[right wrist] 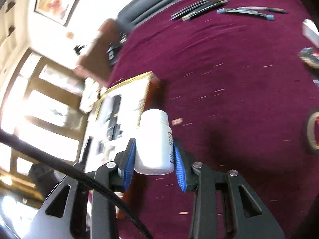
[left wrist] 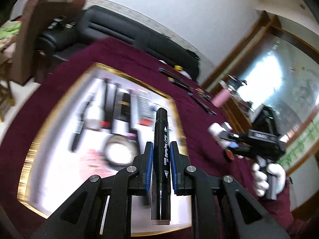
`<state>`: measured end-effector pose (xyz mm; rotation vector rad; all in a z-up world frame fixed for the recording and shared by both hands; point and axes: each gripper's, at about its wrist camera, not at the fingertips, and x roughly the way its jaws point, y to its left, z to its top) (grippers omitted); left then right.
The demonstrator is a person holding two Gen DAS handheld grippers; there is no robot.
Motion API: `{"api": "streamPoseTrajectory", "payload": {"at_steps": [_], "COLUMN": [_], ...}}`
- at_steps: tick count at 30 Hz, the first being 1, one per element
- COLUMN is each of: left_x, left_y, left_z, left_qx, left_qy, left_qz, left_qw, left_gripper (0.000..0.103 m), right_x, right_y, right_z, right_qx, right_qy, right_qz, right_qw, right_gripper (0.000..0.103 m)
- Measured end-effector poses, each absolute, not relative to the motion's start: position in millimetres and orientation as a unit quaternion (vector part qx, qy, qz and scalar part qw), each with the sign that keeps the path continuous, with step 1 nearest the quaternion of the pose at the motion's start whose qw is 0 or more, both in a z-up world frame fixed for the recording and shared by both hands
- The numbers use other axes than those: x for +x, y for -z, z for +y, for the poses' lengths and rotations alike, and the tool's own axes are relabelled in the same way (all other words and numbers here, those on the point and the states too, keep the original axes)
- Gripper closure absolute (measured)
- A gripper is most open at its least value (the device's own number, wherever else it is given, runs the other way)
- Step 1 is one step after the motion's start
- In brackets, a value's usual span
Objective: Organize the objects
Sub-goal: 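Carry the marker and pill bottle into the tray and open both tools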
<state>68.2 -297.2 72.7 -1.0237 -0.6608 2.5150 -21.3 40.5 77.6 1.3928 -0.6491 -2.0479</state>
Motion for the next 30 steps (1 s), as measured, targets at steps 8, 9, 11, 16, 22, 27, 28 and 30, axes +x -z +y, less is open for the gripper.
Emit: {"api": "streamPoseTrajectory", "payload": {"at_steps": [8, 9, 11, 16, 22, 27, 28, 30], "left_x": [51, 47, 41, 37, 34, 30, 31, 33], "left_y": [-61, -56, -49, -37, -34, -35, -36, -37], "left_z": [-361, -365, -369, -371, -375, -376, -376, -376], "left_qx": [-0.373, -0.38, -0.389, -0.403, -0.403, -0.4, -0.399, -0.393], "left_qy": [-0.893, -0.891, -0.888, -0.881, -0.88, -0.878, -0.878, -0.878], "left_qz": [-0.232, -0.231, -0.232, -0.234, -0.239, -0.249, -0.251, -0.257], "left_qw": [0.097, 0.088, 0.08, 0.077, 0.08, 0.084, 0.087, 0.096], "left_gripper": [0.09, 0.09, 0.09, 0.09, 0.09, 0.087, 0.084, 0.076], "right_x": [-22, -22, -23, -20, -8, 3, 6, 11], "right_y": [-64, -62, -56, -50, -40, -37, -37, -35], "right_z": [-57, -66, -85, -115, -127, -134, -137, -141], "right_qx": [0.555, 0.559, 0.568, 0.581, 0.594, 0.6, 0.602, 0.604], "right_qy": [0.724, 0.721, 0.712, 0.698, 0.687, 0.682, 0.681, 0.679], "right_qz": [-0.218, -0.214, -0.208, -0.194, -0.178, -0.163, -0.157, -0.146], "right_qw": [0.347, 0.35, 0.357, 0.372, 0.378, 0.386, 0.387, 0.391], "right_gripper": [0.069, 0.069, 0.069, 0.069, 0.069, 0.069, 0.069, 0.069]}}
